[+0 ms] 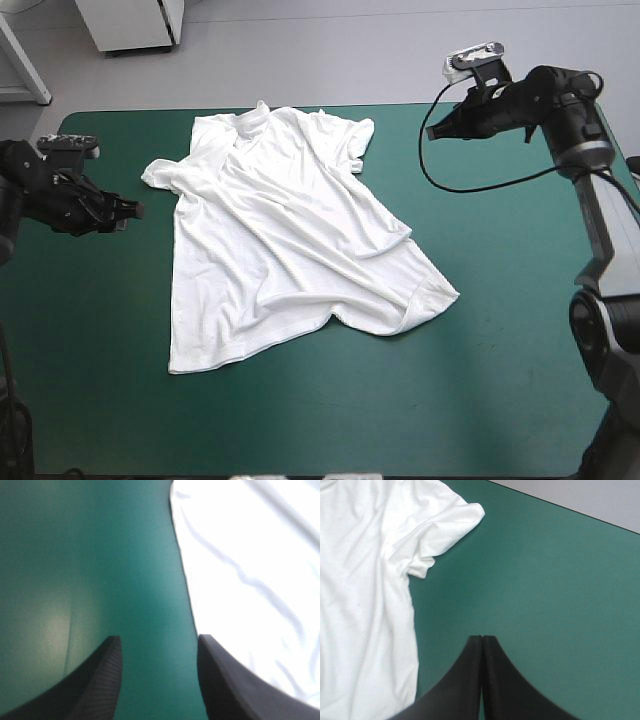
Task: Fold the cloth
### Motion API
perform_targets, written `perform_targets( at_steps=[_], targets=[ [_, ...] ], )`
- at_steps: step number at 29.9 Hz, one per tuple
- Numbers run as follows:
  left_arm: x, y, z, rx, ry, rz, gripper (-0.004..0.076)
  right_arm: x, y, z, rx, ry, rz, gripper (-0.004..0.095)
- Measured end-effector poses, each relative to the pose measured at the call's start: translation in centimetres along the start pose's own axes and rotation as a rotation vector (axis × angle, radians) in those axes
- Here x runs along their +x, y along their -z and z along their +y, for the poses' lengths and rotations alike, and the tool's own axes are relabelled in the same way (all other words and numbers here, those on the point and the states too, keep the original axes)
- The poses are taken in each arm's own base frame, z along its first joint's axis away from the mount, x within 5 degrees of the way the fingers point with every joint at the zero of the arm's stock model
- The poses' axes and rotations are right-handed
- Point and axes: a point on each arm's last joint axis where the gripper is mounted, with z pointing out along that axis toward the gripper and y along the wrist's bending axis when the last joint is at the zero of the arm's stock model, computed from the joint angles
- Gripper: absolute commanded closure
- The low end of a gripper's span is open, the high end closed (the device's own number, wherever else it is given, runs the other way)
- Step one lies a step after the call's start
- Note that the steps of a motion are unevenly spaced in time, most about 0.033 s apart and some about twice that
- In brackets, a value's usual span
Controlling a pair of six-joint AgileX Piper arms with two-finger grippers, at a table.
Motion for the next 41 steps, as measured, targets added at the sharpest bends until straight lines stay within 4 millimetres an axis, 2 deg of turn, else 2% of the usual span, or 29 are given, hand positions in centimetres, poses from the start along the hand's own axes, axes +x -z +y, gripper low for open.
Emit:
perform_targets(
  at_steps=[4, 5, 6, 9, 12, 15, 20, 24, 29, 35, 41],
  targets=[
    [1.7, 5.3, -1.5, 0.029, -0.008, -0.138, 0.0378, 1.3, 6.3, 2.2, -0.009, 0.033, 0.014, 0.0883],
    [2.2, 6.5, -2.0, 0.037, -0.013, -0.171, 0.0378, 2.0, 7.2, 2.6, -0.011, 0.036, 0.024, 0.0845],
    [2.6, 7.6, -2.4, 0.041, -0.021, -0.201, 0.0378, 2.7, 9.1, 3.4, -0.009, 0.046, 0.018, 0.0815],
    [3.8, 9.9, -3.8, 0.053, -0.068, -0.265, 0.0377, 5.4, 12.7, 5.0, -0.008, 0.056, 0.013, 0.069],
    [4.5, 11.0, -5.5, 0.067, -0.126, -0.29, 0.0376, 8.2, 16.3, 6.7, 0.005, 0.067, -0.024, 0.0543],
    [4.9, 11.1, -7.2, 0.085, -0.184, -0.287, 0.0376, 11.1, 19.2, 8.2, 0.016, 0.071, -0.063, 0.0424],
    [6.1, 10.7, -8.7, 0.103, -0.237, -0.26, 0.0356, 15.0, 22.2, 9.9, 0.029, 0.033, -0.104, 0.0396],
    [7.3, 9.8, -8.6, 0.096, -0.238, -0.224, 0.0318, 16.5, 22.4, 10.5, 0.02, -0.002, -0.048, 0.0396],
    [8.8, 6.7, -8.5, 0.093, -0.234, -0.104, 0.031, 16.9, 19.9, 11.0, -0.041, 0.001, 0.145, 0.0397],
    [10.9, 3.1, -8.3, 0.087, -0.229, 0.041, 0.031, 15.9, 15.5, 11.0, -0.083, 0.0, 0.307, 0.0397],
    [12.8, -0.6, -7.9, 0.056, -0.234, 0.192, 0.031, 14.2, 13.1, 10.5, -0.083, 0.004, 0.35, 0.0398]
  ],
)
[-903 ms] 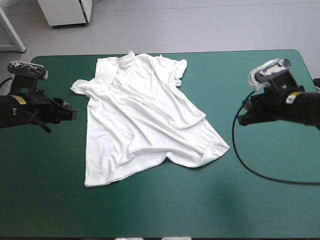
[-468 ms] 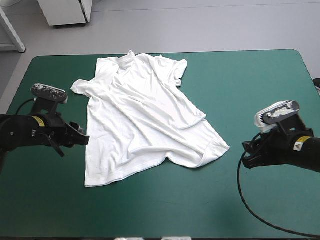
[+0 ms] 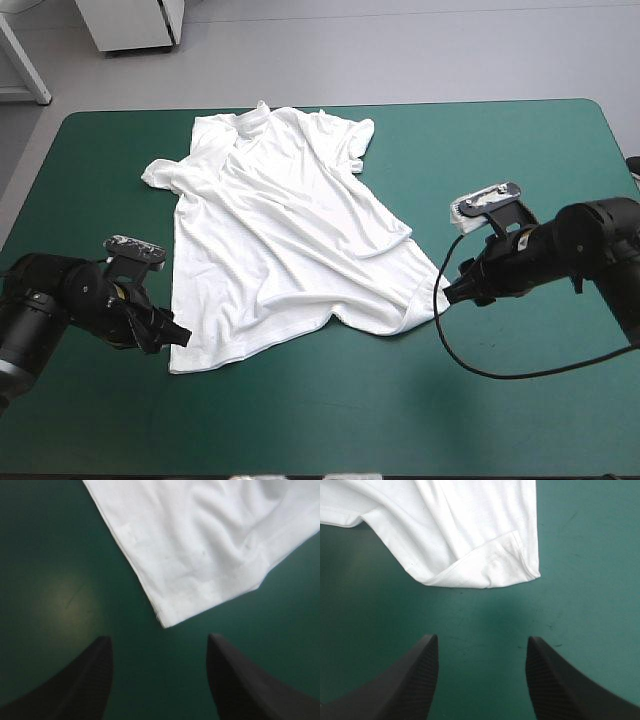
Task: Fold the cloth
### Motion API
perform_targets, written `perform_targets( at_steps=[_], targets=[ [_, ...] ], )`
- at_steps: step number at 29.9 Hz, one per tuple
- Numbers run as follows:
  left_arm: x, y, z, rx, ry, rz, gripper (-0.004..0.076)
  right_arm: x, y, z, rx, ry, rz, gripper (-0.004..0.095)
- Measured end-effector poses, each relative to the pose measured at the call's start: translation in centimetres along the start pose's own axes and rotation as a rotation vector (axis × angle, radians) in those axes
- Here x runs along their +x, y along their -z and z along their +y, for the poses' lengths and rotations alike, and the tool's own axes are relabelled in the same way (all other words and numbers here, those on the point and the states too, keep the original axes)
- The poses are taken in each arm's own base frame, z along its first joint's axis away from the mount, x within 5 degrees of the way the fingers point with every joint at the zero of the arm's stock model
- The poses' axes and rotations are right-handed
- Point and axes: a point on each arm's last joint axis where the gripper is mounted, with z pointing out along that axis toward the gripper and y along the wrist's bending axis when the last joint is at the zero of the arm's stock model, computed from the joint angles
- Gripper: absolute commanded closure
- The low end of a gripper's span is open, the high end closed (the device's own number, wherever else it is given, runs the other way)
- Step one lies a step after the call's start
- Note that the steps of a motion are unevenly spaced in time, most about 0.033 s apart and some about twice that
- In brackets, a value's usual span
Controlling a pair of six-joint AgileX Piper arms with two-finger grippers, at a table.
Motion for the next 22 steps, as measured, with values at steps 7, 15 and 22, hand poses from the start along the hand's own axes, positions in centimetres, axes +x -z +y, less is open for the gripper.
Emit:
perform_targets(
  at_steps=[7, 15, 22],
  targets=[
    [-0.3, -4.2, 0.2, 0.01, 0.003, 0.13, 0.031, -1.7, -0.7, -0.4, -0.001, 0.006, 0.008, 0.0398],
    [-1.2, -7.9, 0.4, 0.016, 0.004, 0.195, 0.031, -2.2, -1.3, -0.6, 0.002, 0.028, 0.02, 0.0398],
    [-1.5, -10.4, 0.5, 0.024, 0.002, 0.241, 0.031, -2.2, -1.4, -0.7, 0.003, 0.042, 0.021, 0.0398]
  ],
)
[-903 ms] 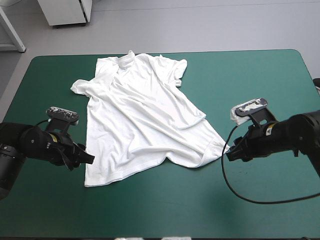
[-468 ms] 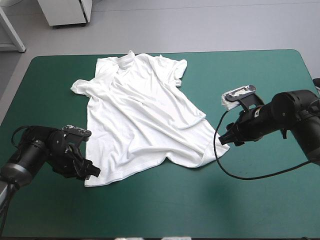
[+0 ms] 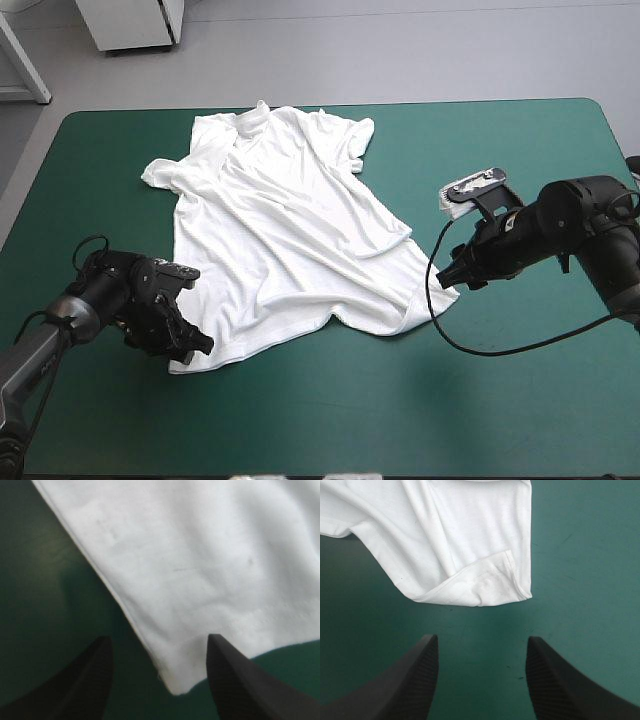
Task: Fold the cloth
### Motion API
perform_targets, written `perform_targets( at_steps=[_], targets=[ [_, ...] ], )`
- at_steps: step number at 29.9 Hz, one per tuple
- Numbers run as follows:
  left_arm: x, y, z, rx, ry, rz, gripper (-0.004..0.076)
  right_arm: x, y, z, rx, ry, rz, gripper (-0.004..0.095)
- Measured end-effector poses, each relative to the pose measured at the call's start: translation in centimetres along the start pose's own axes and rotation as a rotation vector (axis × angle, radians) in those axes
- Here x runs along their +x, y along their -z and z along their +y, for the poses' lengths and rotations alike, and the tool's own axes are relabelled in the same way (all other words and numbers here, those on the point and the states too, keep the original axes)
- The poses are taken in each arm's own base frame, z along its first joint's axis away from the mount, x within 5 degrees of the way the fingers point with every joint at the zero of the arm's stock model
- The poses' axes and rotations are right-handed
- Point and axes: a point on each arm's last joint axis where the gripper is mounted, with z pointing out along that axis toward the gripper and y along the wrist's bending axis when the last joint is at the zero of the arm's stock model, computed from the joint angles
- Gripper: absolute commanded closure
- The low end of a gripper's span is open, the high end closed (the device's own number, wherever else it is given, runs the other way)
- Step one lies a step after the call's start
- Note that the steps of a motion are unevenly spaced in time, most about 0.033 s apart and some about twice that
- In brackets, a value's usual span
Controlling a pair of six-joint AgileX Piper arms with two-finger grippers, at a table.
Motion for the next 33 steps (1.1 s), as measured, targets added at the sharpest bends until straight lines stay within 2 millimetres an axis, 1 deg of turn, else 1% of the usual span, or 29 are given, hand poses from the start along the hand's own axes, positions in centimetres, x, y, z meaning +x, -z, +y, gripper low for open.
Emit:
perform_targets(
  at_steps=[5, 7, 10, 14, 15, 24, 28, 33],
  targets=[
    [0.2, -1.2, -0.2, 0.027, 0.005, 0.019, 0.0316, -0.1, -0.4, -0.3, 0.015, 0.011, 0.014, 0.0398],
    [0.2, -1.3, -0.3, 0.031, 0.008, 0.013, 0.0347, -0.2, -0.7, -0.5, 0.032, 0.019, 0.027, 0.0398],
    [0.4, -1.4, -0.3, 0.031, 0.006, 0.007, 0.0463, -0.5, -1.8, -1.0, 0.048, 0.026, 0.06, 0.0398],
    [0.4, -1.4, -0.4, 0.041, 0.012, -0.004, 0.0694, -1.0, -3.7, -1.6, 0.052, 0.032, 0.104, 0.0398],
    [0.4, -1.4, -0.4, 0.047, 0.015, -0.009, 0.0732, -1.2, -4.3, -1.8, 0.051, 0.035, 0.118, 0.0398],
    [0.4, -1.5, -0.7, 0.078, -0.011, -0.012, 0.0733, -1.9, -9.5, -3.1, 0.038, 0.043, 0.239, 0.0398],
    [0.4, -1.5, -0.7, 0.079, -0.016, -0.013, 0.0733, -2.0, -12.3, -3.7, 0.035, 0.043, 0.303, 0.0398],
    [0.4, -1.5, -0.7, 0.08, -0.019, -0.012, 0.0733, -1.9, -14.9, -4.2, 0.026, 0.039, 0.355, 0.0398]
  ],
)
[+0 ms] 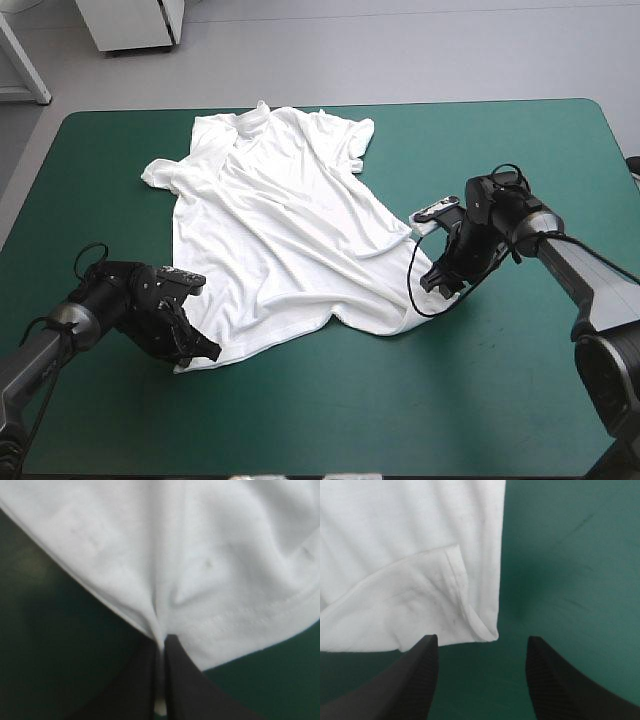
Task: Fold the cloth
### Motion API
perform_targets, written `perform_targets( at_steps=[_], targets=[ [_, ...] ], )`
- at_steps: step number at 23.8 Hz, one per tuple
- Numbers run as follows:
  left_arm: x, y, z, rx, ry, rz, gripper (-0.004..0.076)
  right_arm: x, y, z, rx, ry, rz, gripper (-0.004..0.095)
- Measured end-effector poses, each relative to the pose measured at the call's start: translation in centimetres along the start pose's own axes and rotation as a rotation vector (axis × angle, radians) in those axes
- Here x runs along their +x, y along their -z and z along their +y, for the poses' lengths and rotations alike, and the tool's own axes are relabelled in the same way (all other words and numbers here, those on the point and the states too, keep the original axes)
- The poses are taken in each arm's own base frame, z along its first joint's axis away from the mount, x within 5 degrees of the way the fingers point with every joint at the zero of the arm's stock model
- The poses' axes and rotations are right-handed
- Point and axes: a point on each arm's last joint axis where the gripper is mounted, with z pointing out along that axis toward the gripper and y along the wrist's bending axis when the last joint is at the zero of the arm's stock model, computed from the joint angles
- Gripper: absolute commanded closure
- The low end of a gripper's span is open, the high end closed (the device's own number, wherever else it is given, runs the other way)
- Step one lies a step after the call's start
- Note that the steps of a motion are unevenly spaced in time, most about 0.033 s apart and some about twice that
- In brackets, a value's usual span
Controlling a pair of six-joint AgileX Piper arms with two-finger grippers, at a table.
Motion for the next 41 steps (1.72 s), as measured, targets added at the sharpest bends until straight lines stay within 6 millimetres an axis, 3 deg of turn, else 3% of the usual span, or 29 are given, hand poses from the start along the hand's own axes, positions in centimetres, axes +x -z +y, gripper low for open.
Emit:
perform_targets(
  at_steps=[10, 15, 17, 24, 28, 30, 33, 36, 41],
  targets=[
    [0.0, 0.0, 0.0, 0.002, 0.001, -0.001, 0.0733, -0.9, -2.9, -0.3, -0.036, -0.017, 0.046, 0.0405],
    [0.0, 0.0, 0.0, 0.002, 0.001, -0.003, 0.0733, -1.2, -3.4, -0.4, -0.053, -0.022, 0.076, 0.0698],
    [0.0, 0.0, 0.0, 0.002, -0.001, -0.003, 0.0733, -1.4, -3.7, -0.3, -0.081, -0.025, 0.09, 0.093],
    [-0.1, 0.2, 0.0, 0.002, -0.014, -0.006, 0.0733, -1.7, -4.0, 0.7, -0.196, -0.053, 0.081, 0.0921],
    [-1.4, 2.1, -0.1, 0.003, -0.032, -0.046, 0.0733, -2.2, -3.2, 0.7, -0.2, -0.056, 0.068, 0.0921],
    [-2.2, 5.2, -0.4, -0.011, -0.049, -0.132, 0.0733, -2.7, -1.2, 0.8, -0.182, -0.049, 0.002, 0.0921],
    [-2.1, 11.2, -1.1, -0.035, -0.078, -0.295, 0.0733, -2.8, 6.0, 1.3, -0.128, -0.043, -0.204, 0.0921],
    [-0.8, 17.1, -2.0, -0.042, -0.103, -0.448, 0.0733, -0.8, 13.4, 2.5, -0.086, -0.031, -0.403, 0.0921],
    [1.3, 23.5, -3.4, -0.04, -0.134, -0.665, 0.0733, 2.8, 21.0, 4.1, -0.038, -0.003, -0.621, 0.0921]
  ],
)
